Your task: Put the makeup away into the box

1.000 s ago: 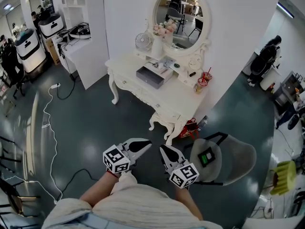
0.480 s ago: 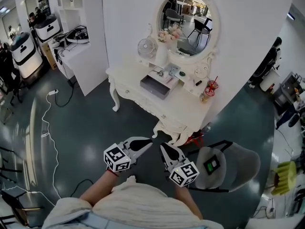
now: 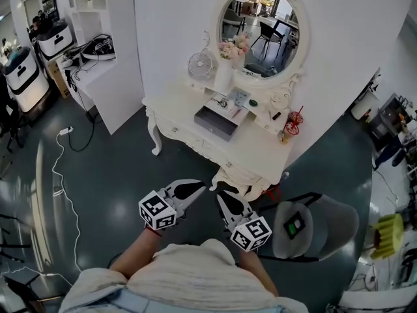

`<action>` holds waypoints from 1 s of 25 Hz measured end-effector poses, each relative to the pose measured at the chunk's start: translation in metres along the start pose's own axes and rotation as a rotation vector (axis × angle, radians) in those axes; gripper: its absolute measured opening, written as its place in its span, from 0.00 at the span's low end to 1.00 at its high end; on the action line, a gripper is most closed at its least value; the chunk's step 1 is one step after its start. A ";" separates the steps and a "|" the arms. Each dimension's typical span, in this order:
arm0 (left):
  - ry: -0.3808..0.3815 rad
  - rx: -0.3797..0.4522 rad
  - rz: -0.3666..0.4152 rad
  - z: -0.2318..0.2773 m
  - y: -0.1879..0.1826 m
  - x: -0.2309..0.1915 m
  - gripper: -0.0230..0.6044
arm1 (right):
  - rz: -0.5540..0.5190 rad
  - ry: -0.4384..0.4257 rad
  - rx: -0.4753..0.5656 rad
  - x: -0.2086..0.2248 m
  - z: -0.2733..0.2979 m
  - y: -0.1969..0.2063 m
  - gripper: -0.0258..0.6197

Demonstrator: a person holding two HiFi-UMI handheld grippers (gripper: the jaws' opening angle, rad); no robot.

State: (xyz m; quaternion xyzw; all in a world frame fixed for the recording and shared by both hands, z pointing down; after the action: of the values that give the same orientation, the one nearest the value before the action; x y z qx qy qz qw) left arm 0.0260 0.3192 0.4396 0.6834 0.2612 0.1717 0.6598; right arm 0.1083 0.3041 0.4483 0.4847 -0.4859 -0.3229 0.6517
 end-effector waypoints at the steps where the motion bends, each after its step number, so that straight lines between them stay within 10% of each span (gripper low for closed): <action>1: 0.003 0.001 -0.007 0.001 0.001 -0.005 0.07 | -0.002 0.003 -0.006 0.002 0.004 0.000 0.06; 25: 0.021 -0.049 -0.016 0.182 0.004 -0.168 0.07 | 0.031 0.029 -0.002 0.222 0.111 -0.071 0.06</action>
State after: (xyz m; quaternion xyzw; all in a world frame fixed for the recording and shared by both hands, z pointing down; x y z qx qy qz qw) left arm -0.0034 0.0736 0.4496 0.6633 0.2690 0.1799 0.6748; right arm 0.0773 0.0484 0.4590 0.4809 -0.4835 -0.3063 0.6642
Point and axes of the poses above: the fingertips, and each gripper's own axes: z forward along the fingers, x to its right, y out of its underside, the point moved 2 cm from there along -z, backward along the fingers, and after that the axes turned 6 degrees about z, right-handed, at the moved point
